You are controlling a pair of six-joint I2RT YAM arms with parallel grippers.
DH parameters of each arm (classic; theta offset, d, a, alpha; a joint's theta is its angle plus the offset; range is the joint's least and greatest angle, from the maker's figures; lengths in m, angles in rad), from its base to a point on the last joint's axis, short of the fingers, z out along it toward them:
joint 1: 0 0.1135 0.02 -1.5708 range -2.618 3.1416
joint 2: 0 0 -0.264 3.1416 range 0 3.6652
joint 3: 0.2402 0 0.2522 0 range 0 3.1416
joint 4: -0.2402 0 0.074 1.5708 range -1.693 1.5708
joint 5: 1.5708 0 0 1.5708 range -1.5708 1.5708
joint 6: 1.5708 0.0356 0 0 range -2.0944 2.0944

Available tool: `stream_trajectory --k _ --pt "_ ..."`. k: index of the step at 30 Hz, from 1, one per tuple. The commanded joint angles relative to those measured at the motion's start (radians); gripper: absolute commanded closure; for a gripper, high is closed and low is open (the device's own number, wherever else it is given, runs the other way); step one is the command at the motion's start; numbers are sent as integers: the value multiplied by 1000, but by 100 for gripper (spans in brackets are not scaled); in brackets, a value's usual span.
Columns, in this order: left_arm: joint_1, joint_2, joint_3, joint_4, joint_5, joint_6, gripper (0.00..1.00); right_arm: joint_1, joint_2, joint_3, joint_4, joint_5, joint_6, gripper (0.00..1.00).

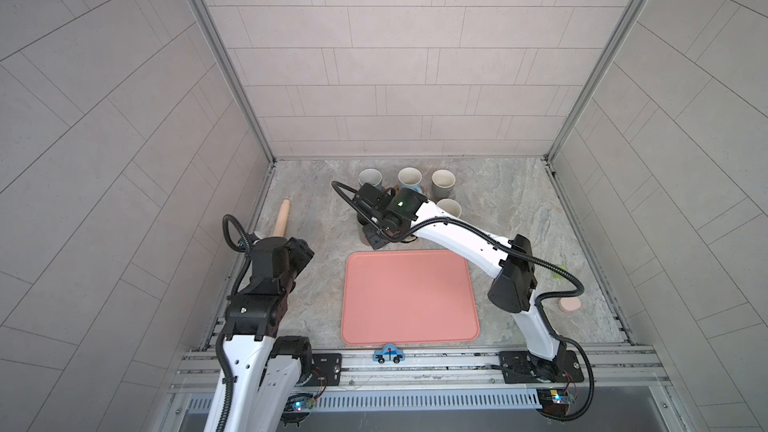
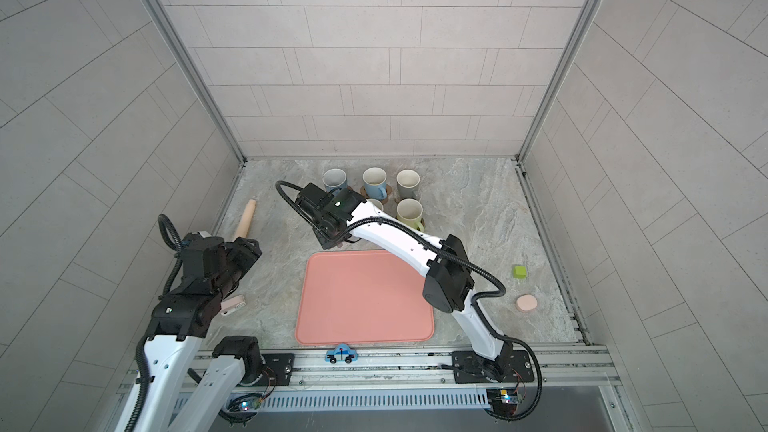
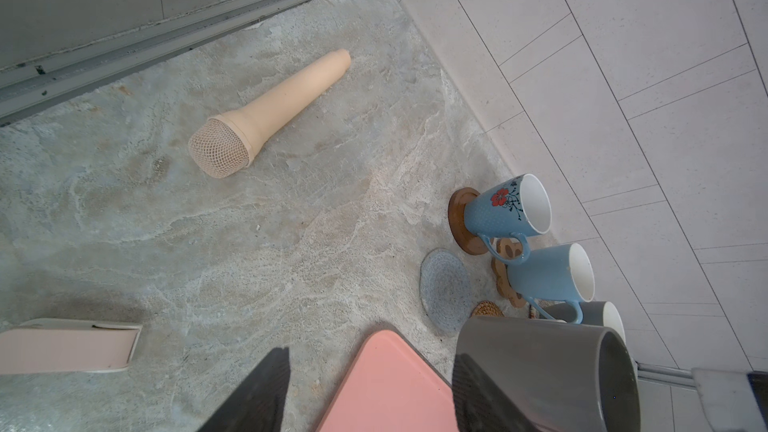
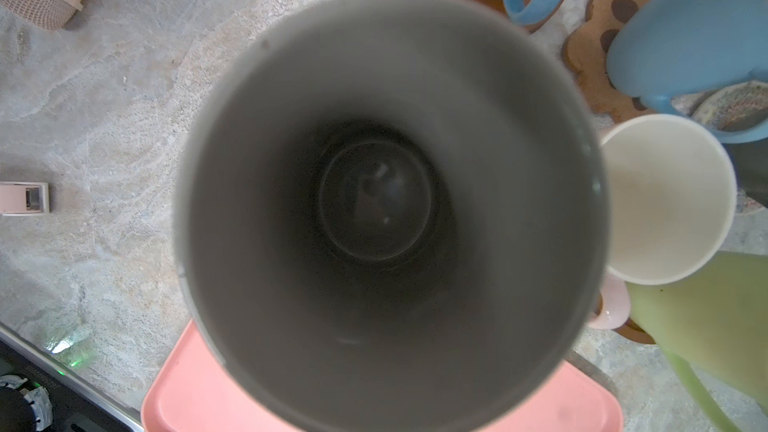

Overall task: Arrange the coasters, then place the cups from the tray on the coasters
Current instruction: 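Carry the grey mug with the right gripper over the blue-grey knitted coaster, then lower the held grey mug onto the blue-grey knitted coaster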

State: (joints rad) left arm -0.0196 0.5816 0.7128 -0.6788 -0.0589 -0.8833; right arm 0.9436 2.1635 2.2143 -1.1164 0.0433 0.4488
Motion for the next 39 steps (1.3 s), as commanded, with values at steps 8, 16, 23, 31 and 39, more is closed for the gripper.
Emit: stream_trajectory --k 8,16,23,31,39 --pt "6 -16 0 -9 -15 -10 31 -32 42 108 -6 -3 -47 89" --pt "5 -14 -3 -7 -13 -10 31 -55 81 152 -5 1 -66 89" --pt "4 -19 -4 -10 -13 -9 31 -66 125 195 -3 5 -79 89" --pt "6 -25 -9 -13 -9 -10 31 -74 155 212 38 10 -98 89" --pt "4 -28 -13 -16 -11 -11 31 -75 169 215 64 36 -99 89"
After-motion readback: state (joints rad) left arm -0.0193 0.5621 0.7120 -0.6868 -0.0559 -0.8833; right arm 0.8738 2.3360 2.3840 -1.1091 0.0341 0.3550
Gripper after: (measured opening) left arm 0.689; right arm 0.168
